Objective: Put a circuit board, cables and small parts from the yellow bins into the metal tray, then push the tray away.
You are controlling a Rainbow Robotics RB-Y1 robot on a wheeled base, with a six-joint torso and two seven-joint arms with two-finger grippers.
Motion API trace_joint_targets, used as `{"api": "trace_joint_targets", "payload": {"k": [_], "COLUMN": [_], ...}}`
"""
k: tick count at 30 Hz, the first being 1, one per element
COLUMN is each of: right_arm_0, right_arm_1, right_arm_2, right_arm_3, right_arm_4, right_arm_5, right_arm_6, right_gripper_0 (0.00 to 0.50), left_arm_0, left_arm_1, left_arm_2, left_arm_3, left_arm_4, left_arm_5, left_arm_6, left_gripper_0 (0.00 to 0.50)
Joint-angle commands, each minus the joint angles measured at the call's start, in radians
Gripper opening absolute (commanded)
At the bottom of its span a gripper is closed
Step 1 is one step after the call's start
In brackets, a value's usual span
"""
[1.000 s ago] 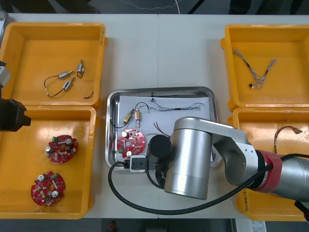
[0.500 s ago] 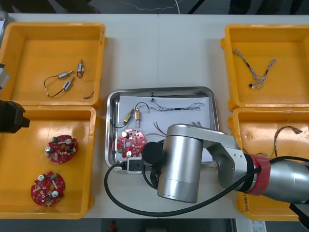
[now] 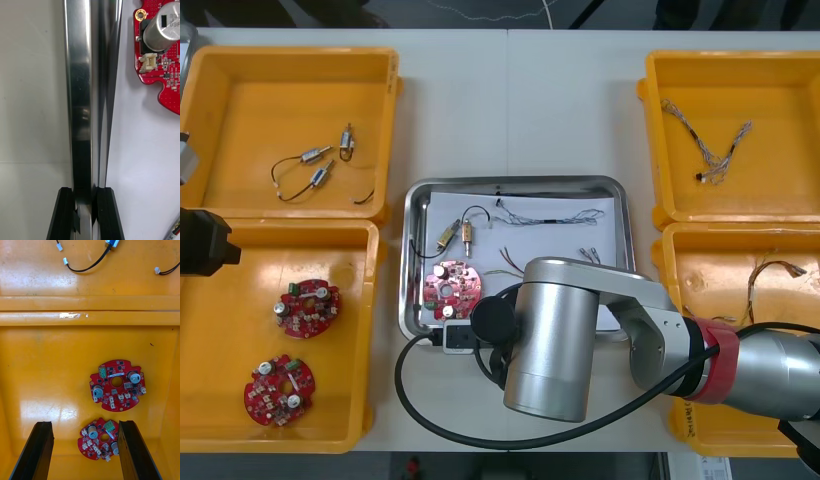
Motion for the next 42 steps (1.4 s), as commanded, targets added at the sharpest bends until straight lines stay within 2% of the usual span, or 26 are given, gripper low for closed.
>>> {"api": "trace_joint_targets", "payload": {"k": [1, 11, 16, 33, 42], "right_arm_0": [-0.061, -0.130, -0.172, -0.310, -0.376], "right_arm_1": [-0.011, -0.069, -0.083, -0.040, 0.011], "right_arm_2": [0.015, 0.015, 0.015, 0.015, 0.034], "right_arm_3": [-0.007, -0.006, 0.028, 0.145, 0.240], "right_arm_4": [0.007, 0.006, -0.022, -0.027, -0.027], "right_arm_5": [-0.016, -0.047, -0.047, -0.047, -0.054], "right_arm_6": [-0.004, -0.001, -0.006, 0.003, 0.013], "right_gripper_0": [0.000, 0.000, 0.000, 0.000, 0.000], "left_arm_0": [0.022, 0.022, 0.022, 0.022, 0.022], "left_arm_1": [0.045, 0.045, 0.045, 0.045, 0.045], "left_arm_2": [0.029, 0.029, 0.029, 0.029, 0.029], "left_arm_3": [-0.003, -0.003, -0.003, -0.003, -0.003], "left_arm_4": [-0.011, -0.011, -0.011, -0.011, -0.011], "left_arm_5": [0.007, 0.007, 0.007, 0.007, 0.007], "left_arm_6": [-0.070, -0.070, -0.070, -0.070, -0.070], "left_gripper_0": [0.500, 0.500, 0.500, 0.500, 0.500]}}
